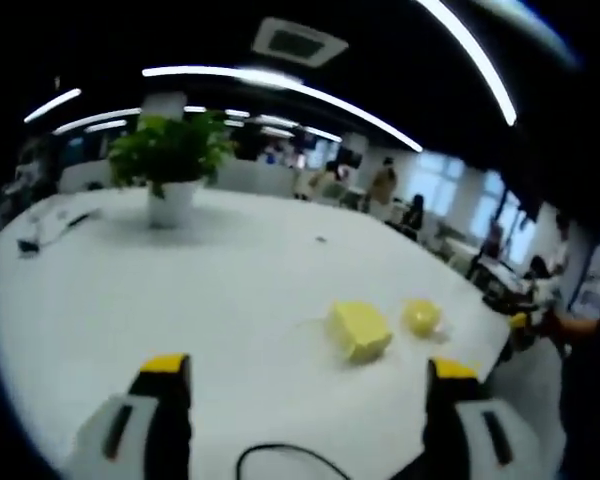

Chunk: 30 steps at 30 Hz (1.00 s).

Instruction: Compare the silicone blocks by pressing each to a similar depth, holding the contact briefly, and releasing to observe deformation and rebound differences across the visible hardness samples.

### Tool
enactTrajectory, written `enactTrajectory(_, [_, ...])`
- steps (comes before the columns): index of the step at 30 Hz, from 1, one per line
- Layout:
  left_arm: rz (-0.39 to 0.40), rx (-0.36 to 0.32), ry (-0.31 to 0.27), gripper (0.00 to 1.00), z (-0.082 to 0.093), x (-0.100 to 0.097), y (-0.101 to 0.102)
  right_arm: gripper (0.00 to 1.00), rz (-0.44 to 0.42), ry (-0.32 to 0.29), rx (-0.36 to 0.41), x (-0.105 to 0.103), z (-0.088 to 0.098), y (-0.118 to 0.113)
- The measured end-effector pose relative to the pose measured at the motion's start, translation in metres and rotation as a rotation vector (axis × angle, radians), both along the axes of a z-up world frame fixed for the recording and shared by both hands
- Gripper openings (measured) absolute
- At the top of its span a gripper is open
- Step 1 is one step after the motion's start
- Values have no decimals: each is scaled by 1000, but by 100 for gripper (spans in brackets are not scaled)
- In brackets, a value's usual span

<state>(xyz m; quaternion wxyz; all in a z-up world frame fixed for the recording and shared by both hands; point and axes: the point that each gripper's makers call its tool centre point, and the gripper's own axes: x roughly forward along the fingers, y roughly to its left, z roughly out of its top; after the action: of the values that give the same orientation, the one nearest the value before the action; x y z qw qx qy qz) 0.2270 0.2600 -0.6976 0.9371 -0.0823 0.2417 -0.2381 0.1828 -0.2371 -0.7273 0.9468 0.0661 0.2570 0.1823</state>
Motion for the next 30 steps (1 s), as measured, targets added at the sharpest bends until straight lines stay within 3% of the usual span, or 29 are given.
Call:
enactTrajectory(2, [-1, 37, 7, 100, -5, -2, 0, 97, 5, -5, 2, 2, 3, 3])
enactTrajectory(3, [-7, 32, 12, 100, -6, -2, -2, 97, 10, -5, 0, 2, 3, 5])
enactTrajectory(5, [-22, -10, 76, 100, -13, -9, -7, 97, 22, -4, -12, 3, 2, 8])
enactTrajectory(17, [-31, -72, 119, 100, -19, 0, -23, 97, 46, 12, -15, 0, 0, 13])
enactTrajectory(21, [-42, -100, 124, 100, -15, 22, -29, 97, 43, 11, -3, 0, 0, 14])
enactTrajectory(23, [-32, -122, 160, 100, -19, 37, -33, 97, 47, 15, -2, 1, -1, 17])
enactTrajectory(25, [-8, -204, 240, 95, -25, 50, -41, 97, 53, 15, 0, 1, -2, 20])
enactTrajectory(26, [-23, -269, 323, 94, -30, 52, -51, 97, 55, 15, 2, 2, -2, 22])
enactTrajectory(27, [-34, -282, 329, 94, -31, 54, -54, 97, 59, 15, 10, 2, -4, 24])
enactTrajectory(28, [-26, -259, 283, 96, -34, 69, -55, 97, 59, 16, 13, 3, -4, 26])
enactTrajectory(30, [-34, -249, 309, 92, -41, 79, -60, 97, 63, 17, 18, 3, -6, 28])
